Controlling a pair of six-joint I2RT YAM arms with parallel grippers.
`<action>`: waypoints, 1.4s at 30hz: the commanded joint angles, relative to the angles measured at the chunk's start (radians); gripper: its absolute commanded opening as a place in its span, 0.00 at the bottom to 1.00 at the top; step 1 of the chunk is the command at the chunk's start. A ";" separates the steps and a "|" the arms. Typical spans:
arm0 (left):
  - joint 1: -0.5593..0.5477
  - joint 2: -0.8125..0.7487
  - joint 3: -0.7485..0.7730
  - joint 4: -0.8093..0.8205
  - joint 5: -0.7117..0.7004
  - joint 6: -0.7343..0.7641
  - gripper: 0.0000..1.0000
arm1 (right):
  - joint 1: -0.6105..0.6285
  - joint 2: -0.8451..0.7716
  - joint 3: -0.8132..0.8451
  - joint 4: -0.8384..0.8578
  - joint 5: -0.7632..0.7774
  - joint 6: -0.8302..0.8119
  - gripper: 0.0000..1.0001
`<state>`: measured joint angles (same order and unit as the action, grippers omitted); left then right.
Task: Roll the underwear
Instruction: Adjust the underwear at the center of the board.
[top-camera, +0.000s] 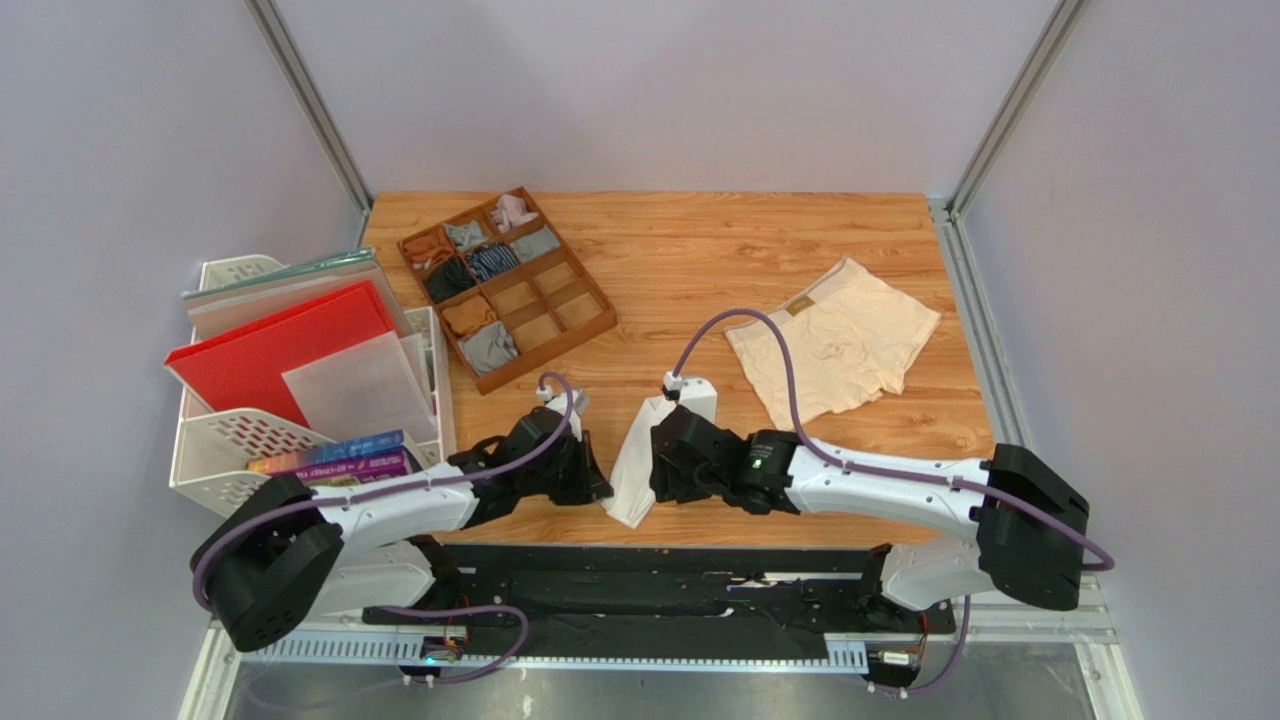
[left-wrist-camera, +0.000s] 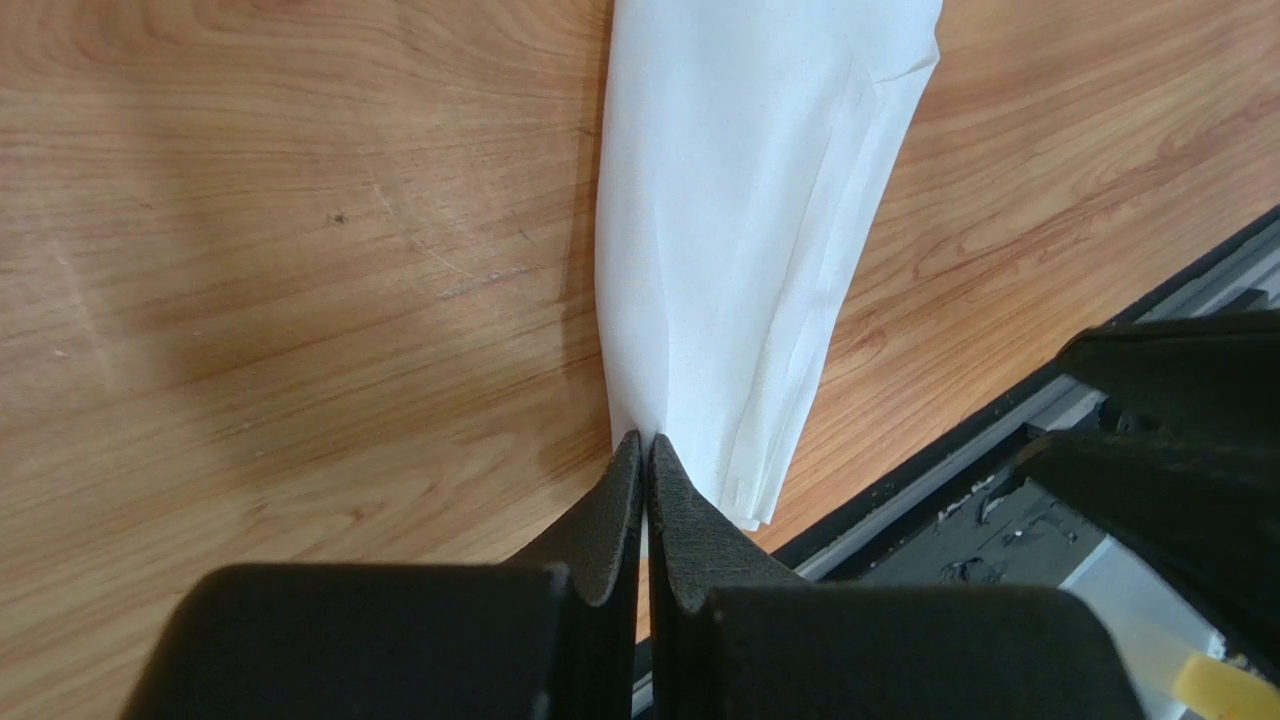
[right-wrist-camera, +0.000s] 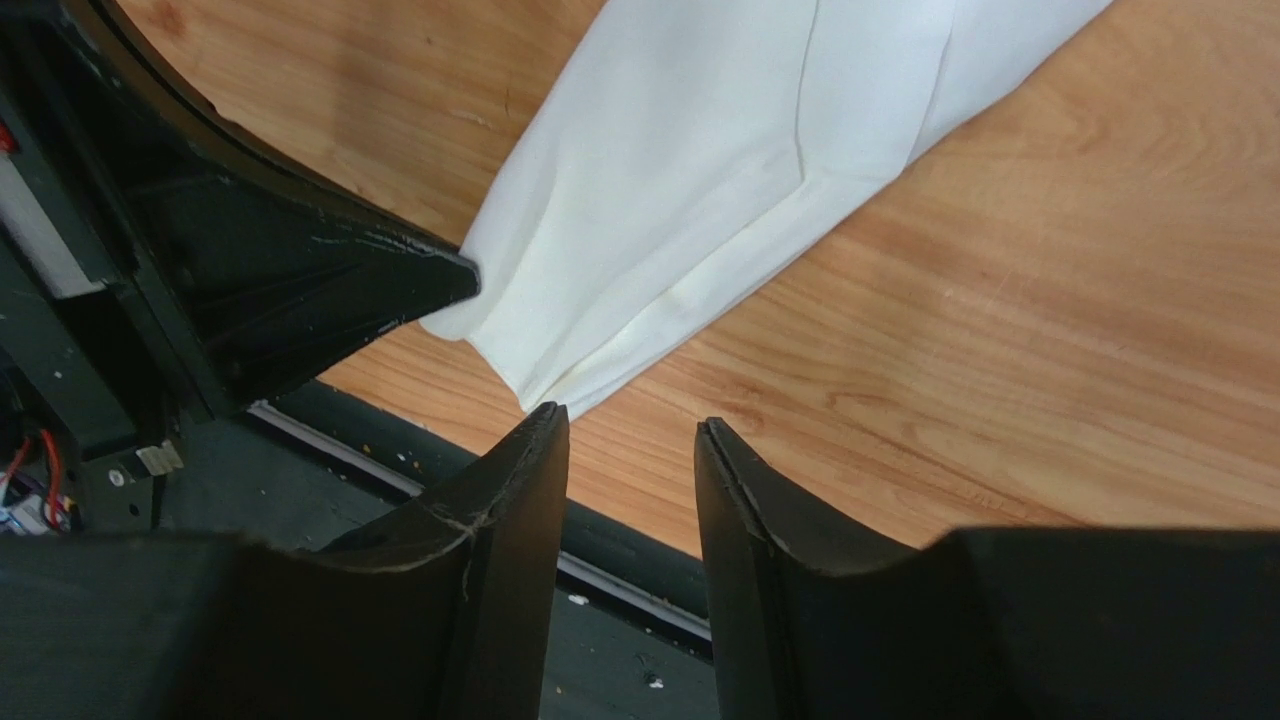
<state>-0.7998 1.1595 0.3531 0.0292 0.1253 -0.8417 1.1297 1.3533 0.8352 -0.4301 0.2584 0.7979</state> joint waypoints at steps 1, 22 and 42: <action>-0.067 0.020 -0.006 0.078 -0.059 -0.114 0.00 | 0.057 0.004 -0.028 -0.001 0.030 0.107 0.43; -0.119 -0.004 0.000 0.041 -0.113 -0.142 0.00 | 0.107 0.092 -0.088 0.068 0.008 0.285 0.50; -0.128 -0.030 -0.011 0.028 -0.124 -0.137 0.00 | 0.108 0.161 -0.064 0.082 0.016 0.353 0.50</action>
<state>-0.9215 1.1454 0.3515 0.0452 0.0162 -0.9710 1.2320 1.5124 0.7582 -0.3542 0.2455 1.1175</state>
